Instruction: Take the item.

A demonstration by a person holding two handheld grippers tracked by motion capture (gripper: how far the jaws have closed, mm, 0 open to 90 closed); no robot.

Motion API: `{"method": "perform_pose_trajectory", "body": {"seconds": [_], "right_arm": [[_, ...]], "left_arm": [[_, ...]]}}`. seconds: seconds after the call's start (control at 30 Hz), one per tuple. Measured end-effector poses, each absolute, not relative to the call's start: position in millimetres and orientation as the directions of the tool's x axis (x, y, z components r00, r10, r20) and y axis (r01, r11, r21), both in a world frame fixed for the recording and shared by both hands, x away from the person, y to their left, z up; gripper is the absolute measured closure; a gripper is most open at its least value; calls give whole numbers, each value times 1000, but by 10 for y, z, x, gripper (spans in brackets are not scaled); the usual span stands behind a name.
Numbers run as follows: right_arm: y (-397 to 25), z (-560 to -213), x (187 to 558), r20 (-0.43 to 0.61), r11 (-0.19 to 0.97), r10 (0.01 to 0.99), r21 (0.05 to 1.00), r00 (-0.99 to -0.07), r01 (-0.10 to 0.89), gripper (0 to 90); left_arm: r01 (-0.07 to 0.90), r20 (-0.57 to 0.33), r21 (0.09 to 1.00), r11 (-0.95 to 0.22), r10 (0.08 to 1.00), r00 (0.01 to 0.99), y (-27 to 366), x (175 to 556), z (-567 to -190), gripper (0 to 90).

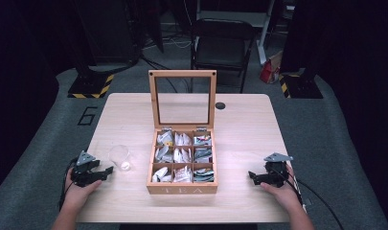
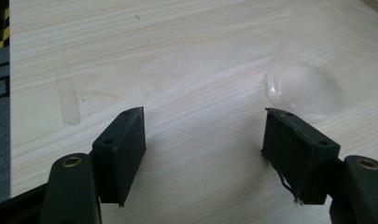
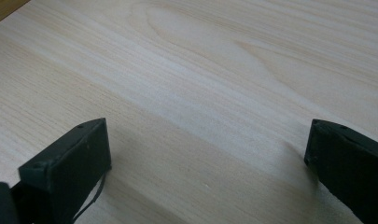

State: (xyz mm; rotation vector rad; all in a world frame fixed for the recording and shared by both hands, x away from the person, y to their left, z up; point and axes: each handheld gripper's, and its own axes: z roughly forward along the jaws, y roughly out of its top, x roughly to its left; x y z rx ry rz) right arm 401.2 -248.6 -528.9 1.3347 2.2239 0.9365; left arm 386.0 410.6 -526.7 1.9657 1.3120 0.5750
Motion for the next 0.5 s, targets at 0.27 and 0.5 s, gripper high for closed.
{"method": "perform_pose_trajectory", "body": {"seconds": [0.27,0.5], "right_arm": [[-2487,-5290,4013,13,328,879,710,-477,624,0],[-2488,-5289,4011,15,327,879,709,-477,625,0]], "left_arm": [[608,-31,759,-234,919,393,4154,3814,-5118,337],[599,-36,765,-237,913,407,4112,3783,-5033,355]]}}
